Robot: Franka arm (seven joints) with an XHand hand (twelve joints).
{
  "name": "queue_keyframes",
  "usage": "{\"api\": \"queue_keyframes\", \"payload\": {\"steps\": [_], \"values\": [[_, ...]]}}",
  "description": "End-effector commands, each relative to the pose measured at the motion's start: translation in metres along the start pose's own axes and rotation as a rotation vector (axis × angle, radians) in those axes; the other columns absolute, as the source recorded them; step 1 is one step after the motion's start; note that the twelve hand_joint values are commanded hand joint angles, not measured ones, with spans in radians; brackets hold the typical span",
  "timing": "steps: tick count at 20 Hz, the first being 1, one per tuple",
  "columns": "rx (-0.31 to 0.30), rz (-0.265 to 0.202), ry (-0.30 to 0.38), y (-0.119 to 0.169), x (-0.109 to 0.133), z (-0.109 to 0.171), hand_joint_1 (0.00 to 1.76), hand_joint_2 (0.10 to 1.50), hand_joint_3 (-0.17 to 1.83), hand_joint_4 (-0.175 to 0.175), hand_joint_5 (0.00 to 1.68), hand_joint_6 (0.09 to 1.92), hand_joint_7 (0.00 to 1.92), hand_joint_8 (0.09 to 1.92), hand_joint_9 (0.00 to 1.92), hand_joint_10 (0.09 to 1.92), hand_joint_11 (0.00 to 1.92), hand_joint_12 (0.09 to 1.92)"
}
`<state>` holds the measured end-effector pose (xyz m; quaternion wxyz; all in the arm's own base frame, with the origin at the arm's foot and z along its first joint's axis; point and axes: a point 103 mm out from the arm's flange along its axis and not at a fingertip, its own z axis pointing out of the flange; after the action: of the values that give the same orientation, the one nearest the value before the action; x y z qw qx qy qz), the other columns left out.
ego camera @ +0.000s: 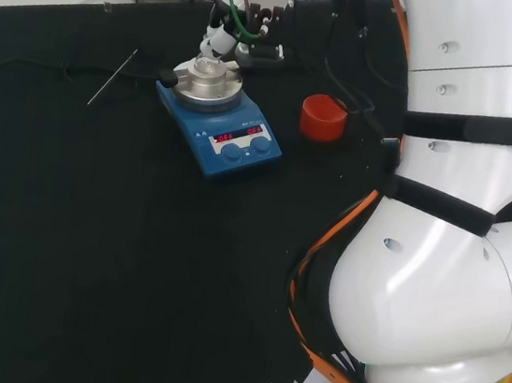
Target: Place the round-bottom flask on the heater.
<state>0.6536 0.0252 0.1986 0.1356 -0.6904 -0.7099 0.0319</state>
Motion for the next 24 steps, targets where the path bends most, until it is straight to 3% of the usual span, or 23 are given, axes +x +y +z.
{"api": "queue_keyframes", "payload": {"steps": [1,5,7,10,15,24], "values": [[0.015,-0.004,0.008,0.000,-0.005,0.002,0.95,0.62,0.72,-0.005,0.76,0.83,0.32,0.70,0.51,0.70,0.19,1.34],[0.047,-0.005,0.002,0.000,-0.007,0.003,0.94,0.60,0.72,-0.024,0.55,0.80,0.30,0.70,0.48,0.71,0.16,1.35],[0.064,0.014,-0.026,0.006,0.009,0.010,0.93,0.58,0.73,-0.030,0.41,0.67,0.26,0.70,0.45,0.73,0.13,1.36],[0.063,0.005,-0.015,0.005,0.008,0.009,0.90,0.56,0.71,-0.030,0.28,0.37,0.19,0.71,0.39,0.76,0.08,1.38],[0.059,-0.002,0.017,-0.005,-0.010,-0.004,0.81,0.55,0.66,-0.025,0.25,0.16,0.14,0.71,0.36,0.77,0.03,1.39],[0.008,0.020,0.043,-0.025,-0.018,-0.021,0.78,0.57,0.59,-0.025,0.28,0.09,0.14,0.70,0.35,0.77,0.01,1.40]]}}
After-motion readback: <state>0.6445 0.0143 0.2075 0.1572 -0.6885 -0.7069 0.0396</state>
